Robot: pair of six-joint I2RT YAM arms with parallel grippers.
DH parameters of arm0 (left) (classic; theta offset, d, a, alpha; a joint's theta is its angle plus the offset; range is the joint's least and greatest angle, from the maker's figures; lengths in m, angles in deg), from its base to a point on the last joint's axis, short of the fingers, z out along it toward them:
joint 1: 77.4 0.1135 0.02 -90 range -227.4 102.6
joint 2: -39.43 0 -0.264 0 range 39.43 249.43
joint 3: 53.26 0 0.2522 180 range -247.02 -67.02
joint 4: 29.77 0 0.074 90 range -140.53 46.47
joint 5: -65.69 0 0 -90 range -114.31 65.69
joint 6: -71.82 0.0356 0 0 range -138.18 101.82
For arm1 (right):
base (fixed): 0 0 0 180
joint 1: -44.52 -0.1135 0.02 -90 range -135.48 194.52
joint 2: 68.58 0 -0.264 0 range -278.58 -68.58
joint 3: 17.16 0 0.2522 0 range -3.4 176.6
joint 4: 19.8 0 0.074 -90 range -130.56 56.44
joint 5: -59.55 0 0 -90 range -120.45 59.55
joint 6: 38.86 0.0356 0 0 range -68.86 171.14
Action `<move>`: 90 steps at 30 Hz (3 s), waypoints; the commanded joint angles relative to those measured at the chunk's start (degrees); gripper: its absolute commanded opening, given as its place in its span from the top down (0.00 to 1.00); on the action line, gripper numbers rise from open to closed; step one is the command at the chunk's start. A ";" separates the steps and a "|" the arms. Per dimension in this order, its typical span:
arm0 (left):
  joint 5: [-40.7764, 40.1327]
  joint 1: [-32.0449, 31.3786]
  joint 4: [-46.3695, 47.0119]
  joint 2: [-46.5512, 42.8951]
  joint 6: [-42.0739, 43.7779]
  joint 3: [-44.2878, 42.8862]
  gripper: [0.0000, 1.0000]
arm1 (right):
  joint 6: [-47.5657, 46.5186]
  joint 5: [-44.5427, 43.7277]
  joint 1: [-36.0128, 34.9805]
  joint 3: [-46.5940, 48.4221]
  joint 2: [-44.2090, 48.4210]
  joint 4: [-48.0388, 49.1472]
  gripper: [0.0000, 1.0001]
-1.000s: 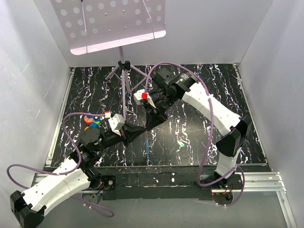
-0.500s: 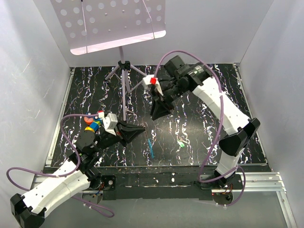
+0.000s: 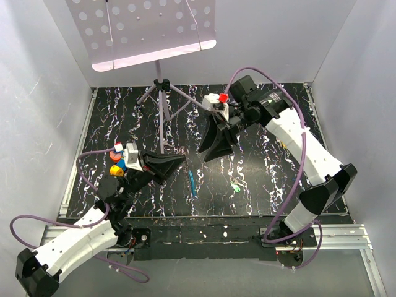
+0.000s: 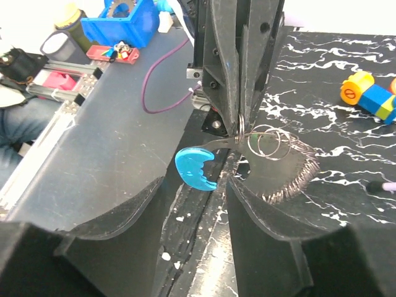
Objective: Put the keys on the keyring
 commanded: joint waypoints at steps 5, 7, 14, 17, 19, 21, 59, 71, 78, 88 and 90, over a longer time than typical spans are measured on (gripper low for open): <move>-2.78 0.25 10.57 2.97 -3.91 -0.41 1.00 | 16.20 0.47 -2.71 0.27 -1.44 13.96 0.52; -2.95 0.34 11.62 3.41 -4.26 -0.06 1.00 | 18.85 -0.41 -2.98 0.80 -2.06 15.37 0.54; -3.66 0.25 13.03 3.85 -4.35 0.03 1.00 | 21.58 -2.17 -3.94 0.01 -2.06 17.48 0.59; -3.74 0.34 13.56 4.20 -4.70 0.12 1.00 | 23.16 -2.61 -4.12 0.10 -2.41 18.54 0.59; -3.74 0.34 13.65 4.20 -4.79 0.29 1.00 | 23.78 -2.53 -4.29 0.54 -2.59 18.80 0.59; -3.92 0.25 13.56 4.38 -4.79 0.21 1.00 | 24.13 -2.53 -4.56 0.80 -2.68 18.98 0.59; -6.55 0.34 4.62 1.05 -4.71 0.47 0.89 | 24.14 -7.79 -5.44 1.06 -2.77 18.64 0.99; -2.63 0.60 -50.67 -10.93 3.37 -17.97 0.02 | -6.09 -21.68 -6.05 5.98 -7.15 -15.01 0.99; 17.14 2.44 -50.79 3.48 5.85 -24.40 0.02 | -8.12 -24.59 -7.02 6.95 -8.39 -17.41 0.99; 41.60 17.56 -13.52 16.41 -15.24 -16.23 0.02 | -10.59 -20.72 -7.11 8.97 -9.97 -20.49 0.99; 41.96 17.65 -13.60 17.73 -15.77 -17.37 0.04 | -10.59 -20.11 -7.02 9.15 -10.15 -20.75 0.99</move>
